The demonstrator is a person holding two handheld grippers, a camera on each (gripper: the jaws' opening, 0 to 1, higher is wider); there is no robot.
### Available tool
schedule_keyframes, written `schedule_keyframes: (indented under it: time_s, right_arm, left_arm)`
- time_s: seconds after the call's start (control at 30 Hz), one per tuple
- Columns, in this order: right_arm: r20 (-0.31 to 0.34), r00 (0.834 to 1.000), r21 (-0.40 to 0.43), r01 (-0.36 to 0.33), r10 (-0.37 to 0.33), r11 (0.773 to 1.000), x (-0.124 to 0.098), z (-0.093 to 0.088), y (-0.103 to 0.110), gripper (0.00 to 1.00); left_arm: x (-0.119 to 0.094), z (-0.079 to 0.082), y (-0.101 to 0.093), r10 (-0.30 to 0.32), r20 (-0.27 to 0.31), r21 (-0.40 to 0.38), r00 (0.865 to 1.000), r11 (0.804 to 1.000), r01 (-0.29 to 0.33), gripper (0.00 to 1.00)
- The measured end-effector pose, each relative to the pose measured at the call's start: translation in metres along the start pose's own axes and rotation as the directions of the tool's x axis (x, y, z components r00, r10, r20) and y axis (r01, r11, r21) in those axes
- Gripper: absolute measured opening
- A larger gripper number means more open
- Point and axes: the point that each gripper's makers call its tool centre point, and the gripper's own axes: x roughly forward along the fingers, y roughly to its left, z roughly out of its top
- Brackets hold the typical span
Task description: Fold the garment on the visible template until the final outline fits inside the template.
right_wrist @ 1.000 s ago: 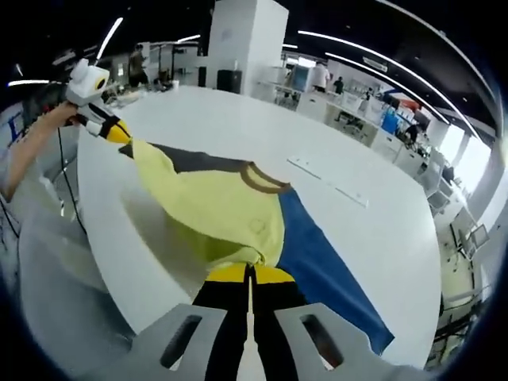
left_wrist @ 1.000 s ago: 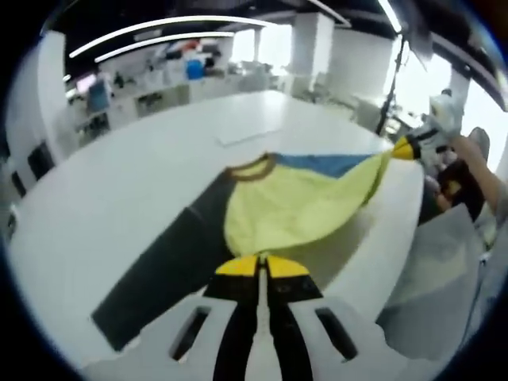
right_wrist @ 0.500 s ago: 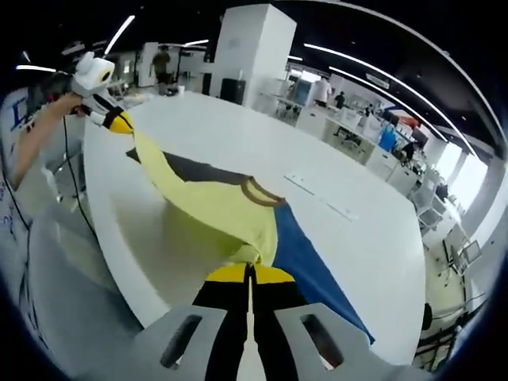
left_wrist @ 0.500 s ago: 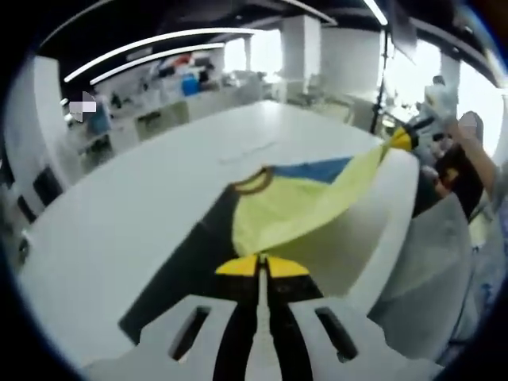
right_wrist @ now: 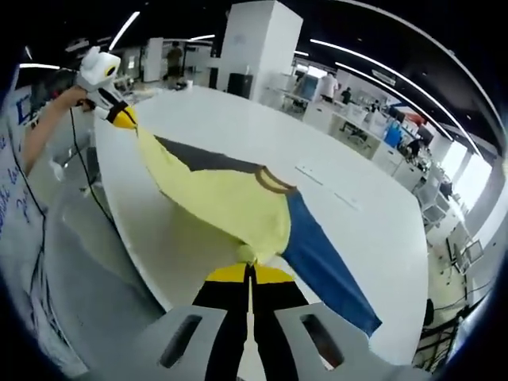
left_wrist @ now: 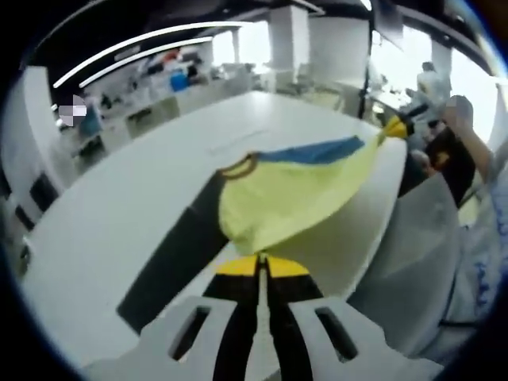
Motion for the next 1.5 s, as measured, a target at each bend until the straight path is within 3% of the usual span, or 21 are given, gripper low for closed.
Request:
schedule_keyframes:
  time_s: [0.2,0.4,1.03,1.5]
  right_arm:
    - [-0.035,0.999,0.024,-0.032,0.033,0.999,0.002,-0.018,0.014,0.01]
    - [-0.082,0.993,0.042,-0.078,0.081,0.996,0.006,-0.036,0.031,0.01]
    - [-0.181,0.964,0.147,-0.167,0.193,0.975,0.024,-0.086,0.058,0.01]
    - [-0.273,0.929,0.181,-0.206,0.251,0.962,0.037,-0.117,0.065,0.01]
  left_arm:
    - [0.005,-0.022,-0.017,-0.041,-0.051,-0.012,0.998,0.999,0.041,0.00]
    - [0.008,-0.056,-0.031,-0.066,-0.147,-0.014,0.987,0.998,0.064,0.00]
    - [0.026,-0.111,-0.047,-0.131,-0.242,-0.126,0.961,0.987,0.102,0.00]
    - [0.039,-0.145,-0.055,-0.143,-0.355,-0.144,0.924,0.985,0.097,0.00]
